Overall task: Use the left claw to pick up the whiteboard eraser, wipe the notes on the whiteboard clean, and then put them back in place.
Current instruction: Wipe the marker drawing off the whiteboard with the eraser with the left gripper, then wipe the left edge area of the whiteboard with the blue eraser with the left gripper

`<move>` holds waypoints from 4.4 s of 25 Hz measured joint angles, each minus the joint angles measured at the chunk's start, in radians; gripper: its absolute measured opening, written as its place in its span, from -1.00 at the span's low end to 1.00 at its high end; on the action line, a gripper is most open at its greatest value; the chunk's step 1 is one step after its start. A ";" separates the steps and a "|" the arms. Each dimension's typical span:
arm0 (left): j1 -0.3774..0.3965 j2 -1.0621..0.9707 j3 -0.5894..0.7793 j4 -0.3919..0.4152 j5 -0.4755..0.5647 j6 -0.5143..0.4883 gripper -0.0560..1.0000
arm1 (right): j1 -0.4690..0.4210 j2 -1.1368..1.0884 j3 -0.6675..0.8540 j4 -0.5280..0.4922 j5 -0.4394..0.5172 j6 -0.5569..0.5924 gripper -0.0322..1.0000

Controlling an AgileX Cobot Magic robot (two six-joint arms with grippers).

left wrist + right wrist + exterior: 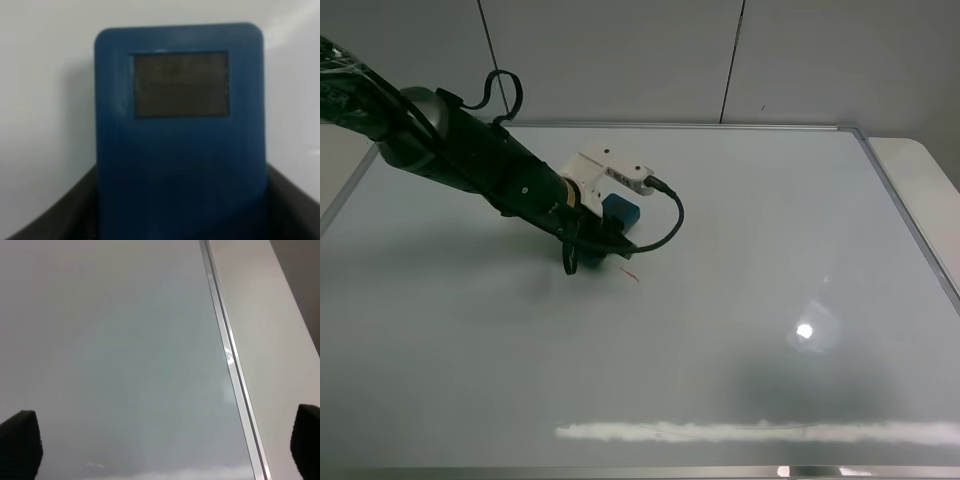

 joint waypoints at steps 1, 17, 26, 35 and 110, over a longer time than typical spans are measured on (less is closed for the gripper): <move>0.014 0.000 0.000 0.003 0.000 -0.007 0.14 | 0.000 0.000 0.000 0.000 0.000 0.000 0.99; -0.164 -0.035 0.001 -0.069 0.210 -0.003 0.14 | 0.000 0.000 0.000 0.000 0.000 0.000 0.99; -0.311 -0.039 -0.003 -0.090 0.277 -0.001 0.14 | 0.000 0.000 0.000 0.000 0.000 0.000 0.99; -0.224 -0.041 -0.003 -0.039 0.275 -0.007 0.14 | 0.000 0.000 0.000 0.000 0.000 0.000 0.99; 0.337 -0.441 0.107 0.140 0.613 -0.011 0.14 | 0.000 0.000 0.000 0.000 0.000 0.000 0.99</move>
